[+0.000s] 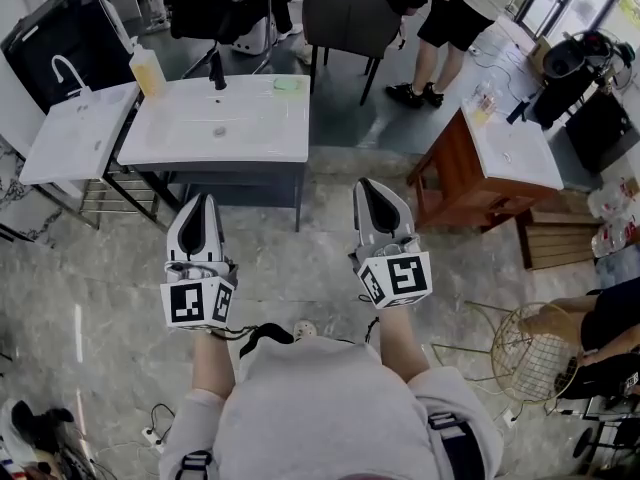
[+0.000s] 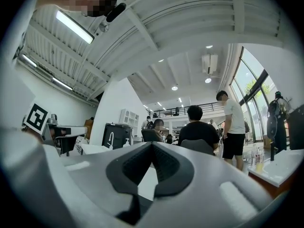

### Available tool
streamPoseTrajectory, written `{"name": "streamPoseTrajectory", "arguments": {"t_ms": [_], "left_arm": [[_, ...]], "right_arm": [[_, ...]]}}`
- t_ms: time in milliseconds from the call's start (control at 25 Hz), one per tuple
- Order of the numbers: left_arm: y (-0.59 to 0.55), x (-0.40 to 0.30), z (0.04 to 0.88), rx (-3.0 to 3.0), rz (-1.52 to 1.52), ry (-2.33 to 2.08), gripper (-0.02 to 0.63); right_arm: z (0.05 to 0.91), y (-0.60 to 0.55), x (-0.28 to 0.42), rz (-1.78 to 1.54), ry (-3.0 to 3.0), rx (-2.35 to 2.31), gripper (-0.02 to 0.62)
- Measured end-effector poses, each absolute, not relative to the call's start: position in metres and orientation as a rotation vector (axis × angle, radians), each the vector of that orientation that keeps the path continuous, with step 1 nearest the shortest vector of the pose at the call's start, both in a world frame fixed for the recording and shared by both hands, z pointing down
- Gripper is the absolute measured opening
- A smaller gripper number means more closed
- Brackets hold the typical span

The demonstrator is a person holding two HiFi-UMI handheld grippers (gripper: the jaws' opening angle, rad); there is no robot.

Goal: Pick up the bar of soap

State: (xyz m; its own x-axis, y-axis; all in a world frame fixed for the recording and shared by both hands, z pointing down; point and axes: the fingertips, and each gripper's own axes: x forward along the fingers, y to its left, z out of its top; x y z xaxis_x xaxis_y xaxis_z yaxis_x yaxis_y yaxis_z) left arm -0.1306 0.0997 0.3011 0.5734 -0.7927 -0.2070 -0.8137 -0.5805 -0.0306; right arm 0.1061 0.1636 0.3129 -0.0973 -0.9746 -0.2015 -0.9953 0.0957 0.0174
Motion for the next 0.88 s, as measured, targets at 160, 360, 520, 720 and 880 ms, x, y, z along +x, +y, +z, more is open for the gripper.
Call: {"name": "streamPoseTrajectory", "arguments": {"t_ms": [160,360,520,720,880], "left_arm": [[0.077,-0.122,0.304,-2.674,0.218,1.366,0.008],[0.040,-0.110,0.301,-2.675,0.232,1.335,0.008],[0.001,-0.102,0.305,-2.693,0.251,1.305,0.008],[-0.062,-0.095,0.308,-2.736,0.245,1.254,0.008],[-0.116,-0.094,0.308,-2.766,0.236,1.213,0.008]], "right_arm": [[0.319,0.137,0.113,0.189,2.220,-2.001,0.011],[0.323,0.104,0.117,0.182,2.245,-1.993,0.011],[0.328,0.070,0.121,0.186,2.233,-2.012,0.011],[0.326,0.009,0.124,0.174,2.188,-2.051,0.011],[0.321,-0.042,0.124,0.175,2.158,-2.078,0.011]]}}
